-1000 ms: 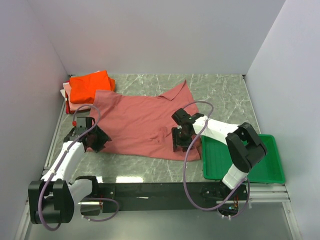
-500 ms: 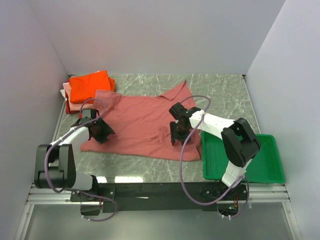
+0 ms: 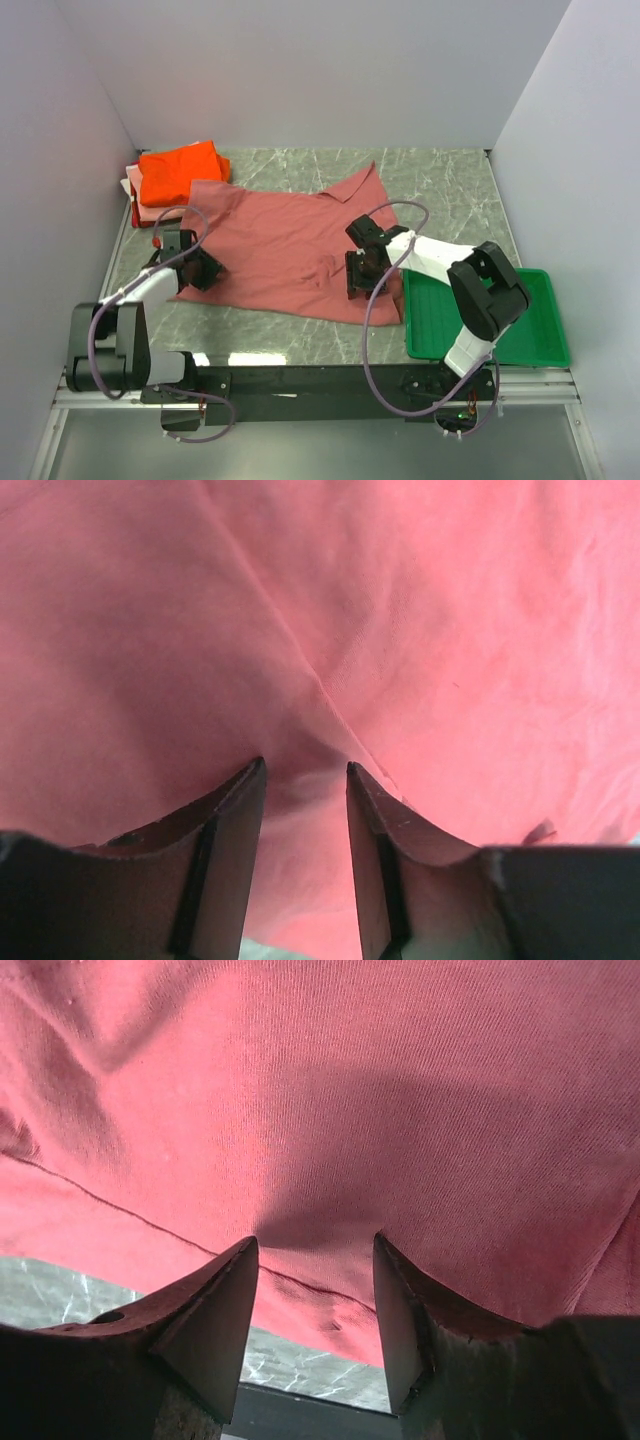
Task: Fold and stack the t-shirts
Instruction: Fold the tshirt
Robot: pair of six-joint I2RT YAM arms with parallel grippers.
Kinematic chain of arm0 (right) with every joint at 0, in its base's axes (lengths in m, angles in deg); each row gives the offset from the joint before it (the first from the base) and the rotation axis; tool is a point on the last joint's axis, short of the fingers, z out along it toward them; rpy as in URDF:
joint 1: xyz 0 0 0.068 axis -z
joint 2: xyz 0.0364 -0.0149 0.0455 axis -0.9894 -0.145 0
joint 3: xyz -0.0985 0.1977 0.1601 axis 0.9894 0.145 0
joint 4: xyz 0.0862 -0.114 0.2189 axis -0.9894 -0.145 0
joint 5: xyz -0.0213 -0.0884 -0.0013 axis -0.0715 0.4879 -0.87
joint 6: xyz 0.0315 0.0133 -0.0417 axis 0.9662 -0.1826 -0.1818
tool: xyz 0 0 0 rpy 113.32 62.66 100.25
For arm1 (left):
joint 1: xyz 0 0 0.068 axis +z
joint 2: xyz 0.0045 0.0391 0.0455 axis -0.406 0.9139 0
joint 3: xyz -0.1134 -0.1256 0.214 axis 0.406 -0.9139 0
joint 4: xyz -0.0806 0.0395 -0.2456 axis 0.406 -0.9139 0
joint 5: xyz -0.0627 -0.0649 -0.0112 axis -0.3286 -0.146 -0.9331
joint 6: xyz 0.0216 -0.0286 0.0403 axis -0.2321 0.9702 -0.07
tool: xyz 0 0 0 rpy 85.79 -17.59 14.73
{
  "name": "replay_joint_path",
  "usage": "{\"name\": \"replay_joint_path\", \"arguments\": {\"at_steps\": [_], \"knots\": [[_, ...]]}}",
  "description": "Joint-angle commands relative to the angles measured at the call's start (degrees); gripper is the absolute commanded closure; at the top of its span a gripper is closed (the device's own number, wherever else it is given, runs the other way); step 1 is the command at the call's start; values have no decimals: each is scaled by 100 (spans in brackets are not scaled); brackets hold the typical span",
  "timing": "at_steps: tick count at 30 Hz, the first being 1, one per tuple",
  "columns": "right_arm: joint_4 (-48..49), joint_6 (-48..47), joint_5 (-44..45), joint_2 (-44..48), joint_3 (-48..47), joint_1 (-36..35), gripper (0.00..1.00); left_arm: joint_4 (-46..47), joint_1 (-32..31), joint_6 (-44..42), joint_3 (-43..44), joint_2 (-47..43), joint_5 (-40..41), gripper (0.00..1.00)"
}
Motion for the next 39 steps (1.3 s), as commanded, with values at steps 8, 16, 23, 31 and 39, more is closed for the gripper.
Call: {"name": "replay_joint_path", "arguments": {"at_steps": [8,16,23,31,39], "knots": [[-53,679,-459,457,1104,-588,43,-1817,-68,693,-611,-1365,271,54],[-527,899,-143,852,841,-879,43,-2450,-77,640,-110,-1637,218,52],[-1108,654,384,1520,-10,-870,42,-2354,-69,201,916,-1489,524,47],[-159,214,25,1504,-144,-870,38,-1407,54,-556,1288,-443,649,43],[1308,214,-520,1248,330,-853,34,-482,168,102,664,708,482,43]]}}
